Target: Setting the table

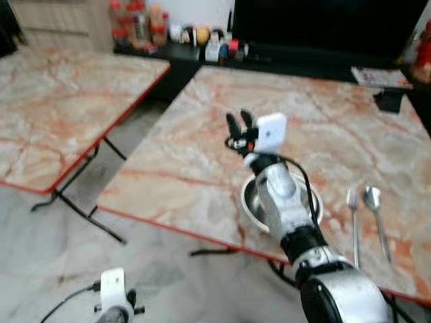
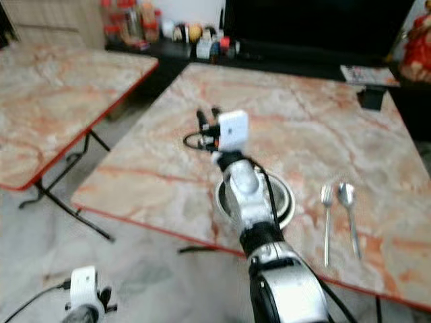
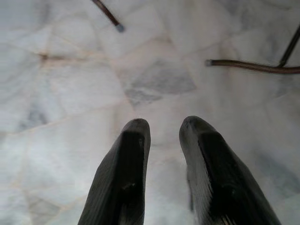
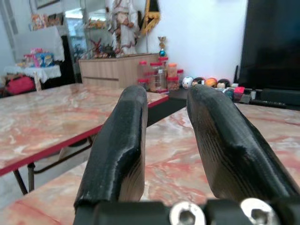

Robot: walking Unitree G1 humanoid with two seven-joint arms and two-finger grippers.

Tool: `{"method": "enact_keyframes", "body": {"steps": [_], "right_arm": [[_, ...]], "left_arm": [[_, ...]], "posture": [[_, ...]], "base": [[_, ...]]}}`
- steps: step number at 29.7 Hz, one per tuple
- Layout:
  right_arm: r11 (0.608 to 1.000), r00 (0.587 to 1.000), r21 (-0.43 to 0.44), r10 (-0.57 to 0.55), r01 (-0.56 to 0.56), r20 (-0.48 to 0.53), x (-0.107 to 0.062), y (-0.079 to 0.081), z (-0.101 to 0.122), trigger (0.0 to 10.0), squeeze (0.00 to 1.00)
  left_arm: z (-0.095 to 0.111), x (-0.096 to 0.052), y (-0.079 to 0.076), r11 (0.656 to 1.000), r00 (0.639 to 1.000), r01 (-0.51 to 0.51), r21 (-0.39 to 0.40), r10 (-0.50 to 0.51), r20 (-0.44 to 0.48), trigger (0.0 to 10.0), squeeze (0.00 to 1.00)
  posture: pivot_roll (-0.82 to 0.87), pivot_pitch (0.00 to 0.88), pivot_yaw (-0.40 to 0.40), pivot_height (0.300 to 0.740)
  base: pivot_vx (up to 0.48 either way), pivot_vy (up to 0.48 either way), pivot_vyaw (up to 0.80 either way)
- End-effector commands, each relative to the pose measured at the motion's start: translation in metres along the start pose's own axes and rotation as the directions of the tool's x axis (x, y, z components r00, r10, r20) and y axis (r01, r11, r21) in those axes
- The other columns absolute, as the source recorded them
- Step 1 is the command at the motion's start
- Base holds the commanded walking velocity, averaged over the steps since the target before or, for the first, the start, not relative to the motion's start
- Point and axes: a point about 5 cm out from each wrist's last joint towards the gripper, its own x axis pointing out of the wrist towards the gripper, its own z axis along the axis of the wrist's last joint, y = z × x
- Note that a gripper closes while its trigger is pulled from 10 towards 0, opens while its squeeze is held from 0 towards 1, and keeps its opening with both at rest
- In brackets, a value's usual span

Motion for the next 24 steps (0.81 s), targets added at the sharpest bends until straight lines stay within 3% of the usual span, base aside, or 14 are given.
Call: {"method": "enact_keyframes", "body": {"steps": [1,13,18,24], "right_arm": [[1.0,1.0,-0.009,-0.017,0.017,0.014,-0.002,-0.005,0.001,10.0,0.0],[1.0,1.0,-0.012,-0.02,0.02,0.018,-0.007,-0.002,-0.001,10.0,0.0],[0.999,0.999,-0.012,-0.05,0.05,-0.001,-0.014,-0.009,-0.007,10.0,0.0],[0.991,0.985,-0.042,-0.131,0.127,-0.108,-0.046,-0.029,-0.034,10.0,0.0]], "left_arm": [[-0.007,-0.002,0.0,1.0,1.0,0.009,0.017,-0.008,-0.03,10.0,0.0],[-0.007,-0.002,0.0,0.999,0.999,0.02,0.04,-0.018,-0.034,10.0,0.0],[-0.007,-0.002,0.0,0.999,0.999,0.022,0.045,-0.021,-0.035,10.0,0.0],[-0.008,-0.002,0.0,0.998,0.999,0.031,0.055,-0.028,-0.041,10.0,0.0]], "posture": [[-0.07,0.0,0.046,0.74],[-0.08,0.0,0.058,0.74],[-0.09,0.0,0.06,0.74],[-0.1,0.0,0.063,0.74]], "base": [[0.0,0.379,0.0],[0.0,0.379,0.0],[0.0,0.378,0.0],[0.0,0.381,0.0]]}}
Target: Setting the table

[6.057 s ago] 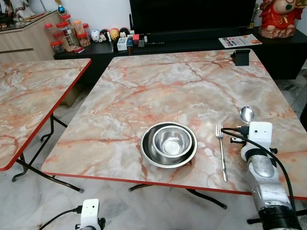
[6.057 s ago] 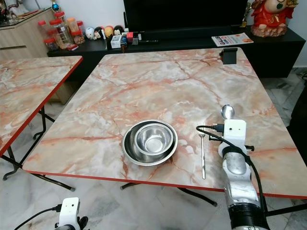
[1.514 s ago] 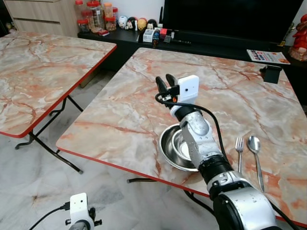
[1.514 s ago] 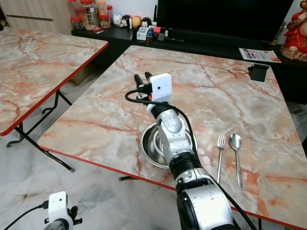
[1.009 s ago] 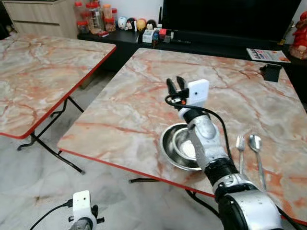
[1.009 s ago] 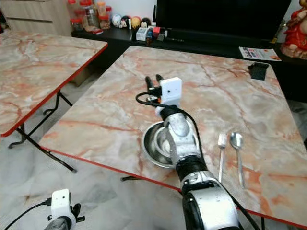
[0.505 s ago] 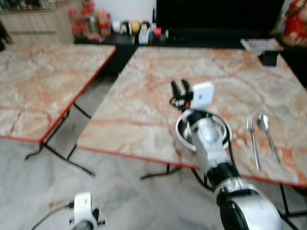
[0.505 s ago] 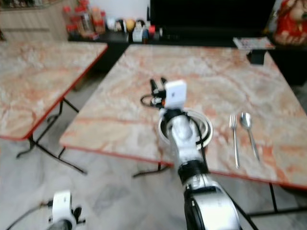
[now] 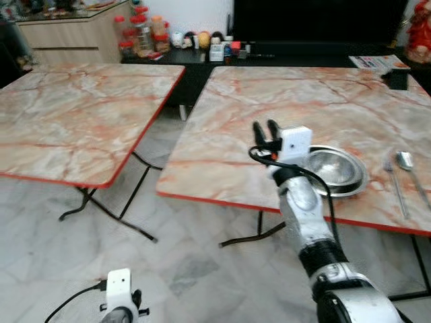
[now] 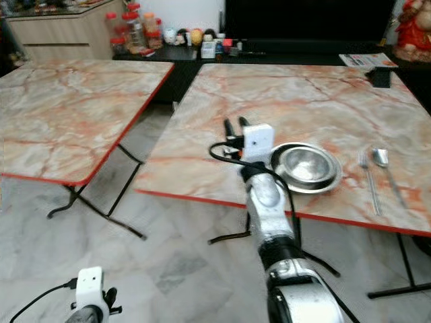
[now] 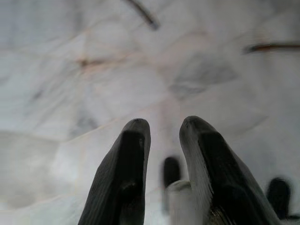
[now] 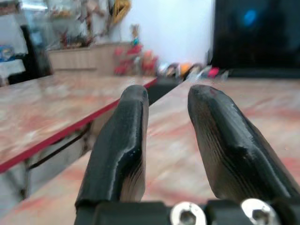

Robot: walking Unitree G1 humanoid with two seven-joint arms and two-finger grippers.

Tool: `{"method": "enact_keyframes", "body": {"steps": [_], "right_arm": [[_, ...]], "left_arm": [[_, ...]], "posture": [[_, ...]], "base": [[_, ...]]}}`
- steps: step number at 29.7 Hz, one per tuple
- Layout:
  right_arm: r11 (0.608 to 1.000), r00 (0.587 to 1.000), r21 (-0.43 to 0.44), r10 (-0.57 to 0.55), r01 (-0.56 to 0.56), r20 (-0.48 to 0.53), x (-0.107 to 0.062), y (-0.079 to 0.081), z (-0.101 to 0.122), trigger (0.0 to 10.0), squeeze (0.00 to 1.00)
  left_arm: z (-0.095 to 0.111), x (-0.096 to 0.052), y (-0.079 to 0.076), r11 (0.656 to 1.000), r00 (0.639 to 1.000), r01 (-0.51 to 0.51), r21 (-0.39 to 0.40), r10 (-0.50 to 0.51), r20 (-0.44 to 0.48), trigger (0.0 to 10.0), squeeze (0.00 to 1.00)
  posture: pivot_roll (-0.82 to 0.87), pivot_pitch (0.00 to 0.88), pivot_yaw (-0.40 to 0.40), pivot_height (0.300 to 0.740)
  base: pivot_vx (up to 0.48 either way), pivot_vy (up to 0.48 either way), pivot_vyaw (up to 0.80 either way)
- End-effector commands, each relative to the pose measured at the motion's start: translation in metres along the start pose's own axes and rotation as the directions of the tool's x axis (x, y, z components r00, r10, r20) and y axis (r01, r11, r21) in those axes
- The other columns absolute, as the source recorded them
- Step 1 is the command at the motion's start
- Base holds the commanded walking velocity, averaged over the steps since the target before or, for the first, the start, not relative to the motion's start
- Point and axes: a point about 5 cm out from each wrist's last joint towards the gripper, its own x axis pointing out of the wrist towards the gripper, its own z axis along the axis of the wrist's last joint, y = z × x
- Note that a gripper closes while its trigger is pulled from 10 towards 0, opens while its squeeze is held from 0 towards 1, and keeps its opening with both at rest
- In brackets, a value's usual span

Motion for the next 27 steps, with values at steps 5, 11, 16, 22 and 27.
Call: {"method": "enact_keyframes", "body": {"steps": [5,11,16,22,27], "right_arm": [[0.995,0.983,-0.024,-0.102,0.1,-0.155,-0.043,-0.024,-0.04,10.0,0.0],[0.987,0.939,-0.024,-0.159,0.159,-0.304,-0.075,-0.032,-0.073,10.0,0.0],[0.983,0.872,-0.027,-0.176,0.184,-0.457,-0.106,-0.035,-0.102,10.0,0.0],[0.975,0.79,-0.002,-0.182,0.224,-0.585,-0.129,-0.035,-0.123,10.0,0.0],[0.978,0.636,-0.012,-0.143,0.206,-0.759,-0.162,-0.026,-0.148,10.0,0.0]], "left_arm": [[0.0,0.001,-0.003,1.0,1.0,0.017,0.022,-0.017,-0.013,10.0,0.0],[0.001,0.001,-0.006,0.999,0.999,0.028,0.028,-0.028,-0.017,10.0,0.0],[0.002,0.002,-0.008,0.999,0.999,0.032,0.032,-0.032,-0.016,10.0,0.0],[0.004,0.003,-0.008,0.999,0.999,0.033,0.042,-0.032,-0.016,10.0,0.0],[0.004,0.003,-0.009,0.998,0.999,0.034,0.044,-0.033,-0.021,10.0,0.0]], "posture": [[-0.13,0.0,0.077,0.74],[-0.15,0.0,0.084,0.74],[-0.15,0.0,0.085,0.74],[-0.16,0.0,0.095,0.74],[-0.14,0.0,0.082,0.74]], "base": [[0.0,0.371,0.0],[0.0,0.358,0.0],[0.0,0.307,0.0],[0.0,0.0,0.0],[0.0,0.0,0.0]]}}
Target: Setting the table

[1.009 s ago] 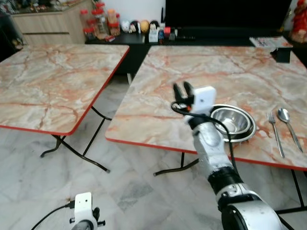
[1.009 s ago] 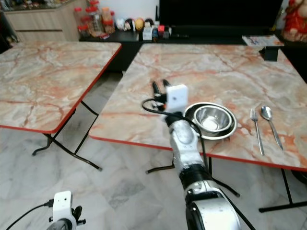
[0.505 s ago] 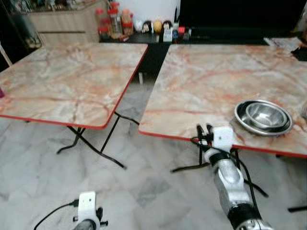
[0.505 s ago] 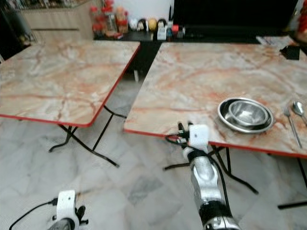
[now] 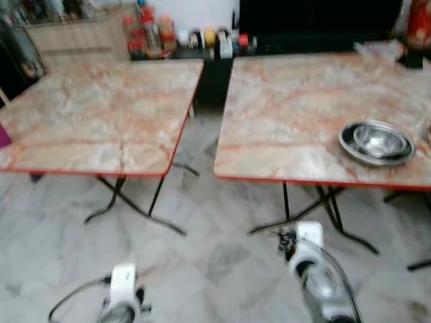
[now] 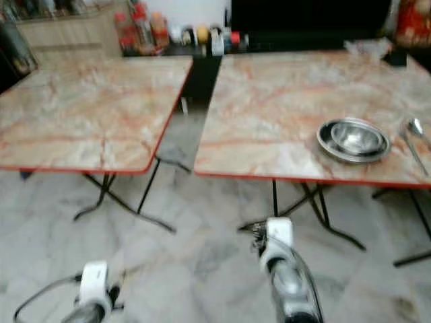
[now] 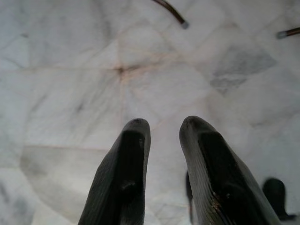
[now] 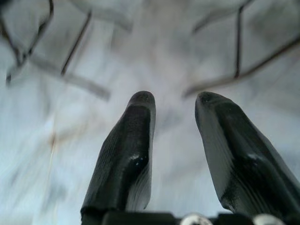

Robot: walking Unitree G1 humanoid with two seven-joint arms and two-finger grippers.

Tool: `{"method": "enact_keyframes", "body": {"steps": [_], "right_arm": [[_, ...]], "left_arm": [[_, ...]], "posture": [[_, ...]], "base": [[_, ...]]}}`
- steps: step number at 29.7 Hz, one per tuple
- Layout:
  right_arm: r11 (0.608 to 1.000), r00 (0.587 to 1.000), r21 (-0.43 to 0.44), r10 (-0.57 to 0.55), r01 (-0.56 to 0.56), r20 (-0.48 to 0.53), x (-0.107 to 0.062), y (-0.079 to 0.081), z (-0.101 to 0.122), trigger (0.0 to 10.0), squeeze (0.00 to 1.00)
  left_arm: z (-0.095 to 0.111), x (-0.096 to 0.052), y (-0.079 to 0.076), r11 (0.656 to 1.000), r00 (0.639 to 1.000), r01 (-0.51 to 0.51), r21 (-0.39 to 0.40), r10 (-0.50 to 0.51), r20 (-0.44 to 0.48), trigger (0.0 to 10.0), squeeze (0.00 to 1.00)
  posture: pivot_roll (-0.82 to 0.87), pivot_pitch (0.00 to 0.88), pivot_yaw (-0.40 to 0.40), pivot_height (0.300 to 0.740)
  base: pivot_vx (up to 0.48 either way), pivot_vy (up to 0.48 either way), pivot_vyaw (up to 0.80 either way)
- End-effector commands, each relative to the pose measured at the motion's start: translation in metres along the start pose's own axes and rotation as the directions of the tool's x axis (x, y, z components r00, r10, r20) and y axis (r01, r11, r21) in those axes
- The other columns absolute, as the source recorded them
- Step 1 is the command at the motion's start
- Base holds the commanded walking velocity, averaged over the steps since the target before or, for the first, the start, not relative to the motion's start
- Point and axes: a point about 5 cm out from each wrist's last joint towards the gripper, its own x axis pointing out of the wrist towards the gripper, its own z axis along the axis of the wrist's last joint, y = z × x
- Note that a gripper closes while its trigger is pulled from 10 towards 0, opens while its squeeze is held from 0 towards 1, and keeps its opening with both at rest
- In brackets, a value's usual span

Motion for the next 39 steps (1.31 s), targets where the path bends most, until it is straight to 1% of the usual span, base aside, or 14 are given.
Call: {"method": "enact_keyframes", "body": {"steps": [1,2,3,5,7,13,15,16,20,26,30,32,35,39], "right_arm": [[1.0,0.995,-0.026,-0.013,0.01,-0.104,-0.005,-0.003,-0.018,10.0,0.0],[1.0,0.993,-0.029,-0.012,0.008,-0.115,-0.005,-0.002,-0.02,10.0,0.0],[1.0,0.991,-0.025,-0.002,-0.001,-0.133,-0.006,0.0,-0.023,10.0,0.0],[0.999,0.985,-0.027,0.018,-0.023,-0.169,-0.007,0.004,-0.029,10.0,0.0],[0.998,0.976,-0.055,0.031,-0.043,-0.214,-0.009,0.007,-0.037,10.0,0.0],[0.995,0.962,-0.068,0.056,-0.077,-0.268,-0.012,0.013,-0.046,10.0,0.0],[0.994,0.961,-0.069,0.058,-0.079,-0.271,-0.012,0.014,-0.046,10.0,0.0],[0.994,0.959,-0.073,0.058,-0.081,-0.278,-0.013,0.014,-0.048,10.0,0.0],[0.998,0.96,-0.039,0.036,-0.048,-0.276,-0.015,0.013,-0.051,10.0,0.0],[1.0,0.955,-0.018,0.015,-0.021,-0.295,-0.018,0.012,-0.058,10.0,0.0],[1.0,0.95,-0.009,0.009,-0.012,-0.311,-0.019,0.011,-0.061,10.0,0.0],[1.0,0.948,-0.017,-0.009,0.004,-0.319,-0.02,0.008,-0.062,10.0,0.0],[1.0,0.95,0.004,-0.022,0.024,-0.312,-0.021,0.007,-0.063,10.0,0.0],[1.0,0.951,0.0,-0.022,0.023,-0.31,-0.021,0.007,-0.062,10.0,0.0]], "left_arm": [[-0.005,-0.001,-0.002,1.0,1.0,0.0,0.0,0.0,-0.027,10.0,0.0],[-0.006,-0.001,-0.002,1.0,1.0,-0.003,-0.005,0.003,-0.027,10.0,0.0],[-0.007,-0.001,-0.001,1.0,1.0,-0.009,-0.012,0.008,-0.03,10.0,0.0],[-0.009,-0.002,-0.001,1.0,0.999,-0.015,-0.021,0.014,-0.036,10.0,0.0],[-0.012,-0.003,-0.001,0.999,0.999,-0.02,-0.026,0.018,-0.044,10.0,0.0],[-0.016,-0.004,-0.001,0.999,0.998,-0.025,-0.032,0.023,-0.061,10.0,0.0],[-0.017,-0.004,-0.001,0.999,0.998,-0.024,-0.032,0.022,-0.063,10.0,0.0],[-0.018,-0.004,-0.001,1.0,0.997,-0.021,-0.019,0.019,-0.071,10.0,0.0],[-0.016,-0.004,-0.001,1.0,0.997,-0.016,0.001,0.016,-0.074,10.0,0.0],[-0.013,-0.002,0.001,1.0,0.998,-0.002,0.03,0.004,-0.07,10.0,0.0],[-0.012,-0.002,0.001,0.999,0.998,-0.002,0.033,0.004,-0.068,10.0,0.0],[-0.012,-0.002,0.001,0.999,0.997,-0.002,0.037,0.005,-0.072,10.0,0.0],[-0.013,-0.002,0.001,0.999,0.997,0.0,0.044,0.004,-0.076,10.0,0.0],[-0.014,-0.003,0.002,0.999,0.997,0.0,0.049,0.004,-0.082,10.0,0.0]], "posture": [[-0.14,0.0,0.082,0.74],[-0.14,0.0,0.082,0.74],[-0.11,0.0,0.059,0.74],[-0.11,0.0,0.059,0.74],[-0.09,0.0,0.041,0.74],[-0.08,0.0,0.033,0.74],[-0.08,0.0,0.037,0.74],[-0.09,0.0,0.044,0.74],[-0.1,0.0,0.057,0.74],[-0.12,0.0,0.078,0.74],[-0.12,0.0,0.08,0.74],[-0.12,0.0,0.082,0.74],[-0.13,0.0,0.087,0.74],[-0.13,0.0,0.09,0.74]], "base": [[0.0,0.0,0.0],[0.0,0.0,0.0],[0.0,0.0,0.0],[0.0,0.0,0.0],[0.0,0.0,0.0],[0.0,0.0,0.0],[0.0,0.0,0.0],[0.0,0.255,0.0],[0.0,0.337,0.0],[0.0,0.353,0.0],[0.0,0.373,0.0],[0.0,0.371,-0.7],[0.0,0.376,-0.69],[0.0,0.372,0.0]]}}
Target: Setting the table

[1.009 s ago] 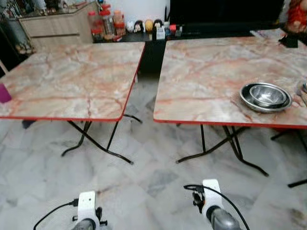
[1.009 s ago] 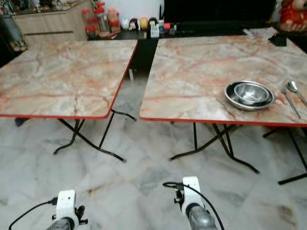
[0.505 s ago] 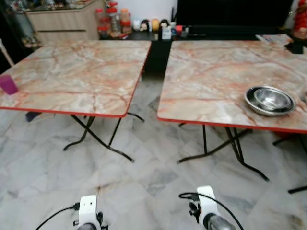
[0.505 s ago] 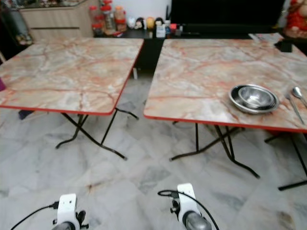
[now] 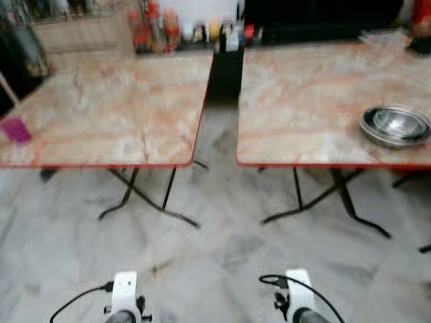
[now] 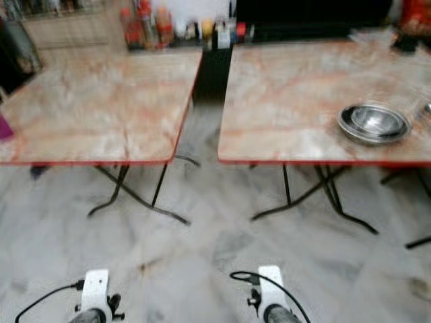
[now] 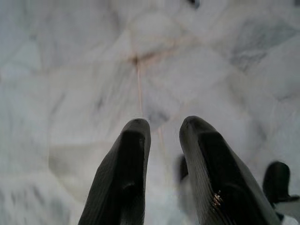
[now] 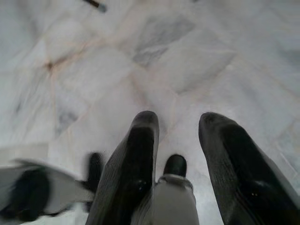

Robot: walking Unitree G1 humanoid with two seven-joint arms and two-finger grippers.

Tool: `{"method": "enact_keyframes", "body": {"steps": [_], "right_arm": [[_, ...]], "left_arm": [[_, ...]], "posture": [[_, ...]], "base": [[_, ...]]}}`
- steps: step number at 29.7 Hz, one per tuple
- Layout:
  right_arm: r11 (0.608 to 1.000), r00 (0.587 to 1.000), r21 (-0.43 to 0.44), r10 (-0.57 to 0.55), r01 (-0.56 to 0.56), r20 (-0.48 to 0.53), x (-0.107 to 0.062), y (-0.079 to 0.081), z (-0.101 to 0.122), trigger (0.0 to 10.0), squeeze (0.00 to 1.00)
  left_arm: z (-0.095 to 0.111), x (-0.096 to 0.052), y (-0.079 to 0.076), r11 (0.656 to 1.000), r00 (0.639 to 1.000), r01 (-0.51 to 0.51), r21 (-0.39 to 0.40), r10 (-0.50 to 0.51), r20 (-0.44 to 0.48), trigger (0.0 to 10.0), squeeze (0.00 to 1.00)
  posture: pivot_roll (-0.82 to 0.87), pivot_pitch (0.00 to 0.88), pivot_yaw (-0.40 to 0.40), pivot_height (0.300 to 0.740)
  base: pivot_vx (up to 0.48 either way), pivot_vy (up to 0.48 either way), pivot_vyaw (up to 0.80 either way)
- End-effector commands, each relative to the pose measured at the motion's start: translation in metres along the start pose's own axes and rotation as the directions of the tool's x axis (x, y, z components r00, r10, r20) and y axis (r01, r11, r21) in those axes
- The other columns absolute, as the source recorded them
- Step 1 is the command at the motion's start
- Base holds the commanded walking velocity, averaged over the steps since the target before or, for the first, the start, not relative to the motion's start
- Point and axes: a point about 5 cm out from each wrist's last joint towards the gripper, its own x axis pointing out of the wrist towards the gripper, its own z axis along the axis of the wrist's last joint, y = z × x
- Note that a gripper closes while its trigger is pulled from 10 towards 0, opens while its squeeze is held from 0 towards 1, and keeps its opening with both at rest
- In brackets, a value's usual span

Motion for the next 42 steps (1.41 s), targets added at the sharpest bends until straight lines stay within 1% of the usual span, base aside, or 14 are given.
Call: {"method": "enact_keyframes", "body": {"steps": [1,11,19,22,38,42], "right_arm": [[0.999,0.999,0.013,0.032,-0.033,0.016,0.0021,0.0131,0.0049,10.0,0.0],[0.998,0.997,0.036,0.056,-0.057,0.046,0.0037,0.0202,0.0129,10.0,0.0],[0.999,0.998,0.014,0.046,-0.047,0.038,0.0039,0.0197,0.0128,10.0,0.0],[0.998,0.998,0.04,0.042,-0.044,0.047,0.0036,0.0186,0.0128,10.0,0.0],[0.998,0.998,0.041,0.04,-0.042,0.05,0.0037,0.0187,0.0133,10.0,0.0],[0.998,0.998,0.037,0.042,-0.044,0.05,0.0037,0.0186,0.0134,10.0,0.0]], "left_arm": [[-0.0123,-0.0035,0.011,1.0,0.999,-0.026,0.005,0.026,-0.045,10.0,0.0],[-0.0116,-0.0034,0.0117,1.0,0.999,-0.026,0.003,0.026,-0.045,10.0,0.0],[-0.0114,-0.0034,0.0116,1.0,0.999,-0.028,-0.006,0.027,-0.043,10.0,0.0],[-0.0127,-0.0037,0.0115,1.0,0.999,-0.027,-0.009,0.026,-0.047,10.0,0.0],[-0.0124,-0.0037,0.012,1.0,0.999,-0.027,-0.002,0.027,-0.046,10.0,0.0],[-0.0119,-0.0036,0.0118,1.0,0.999,-0.029,0.005,0.029,-0.04,10.0,0.0]], "posture": [[-0.13,0.0,0.09,0.74],[-0.12,0.0,0.091,0.74],[-0.11,0.0,0.088,0.74],[-0.12,0.0,0.092,0.74],[-0.11,0.0,0.092,0.74],[-0.12,0.0,0.091,0.74]], "base": [[0.0,0.375,0.0],[0.0,0.375,0.0],[0.0,0.378,0.0],[0.0,0.379,0.0],[0.0,0.376,0.0],[0.0,0.0,0.0]]}}
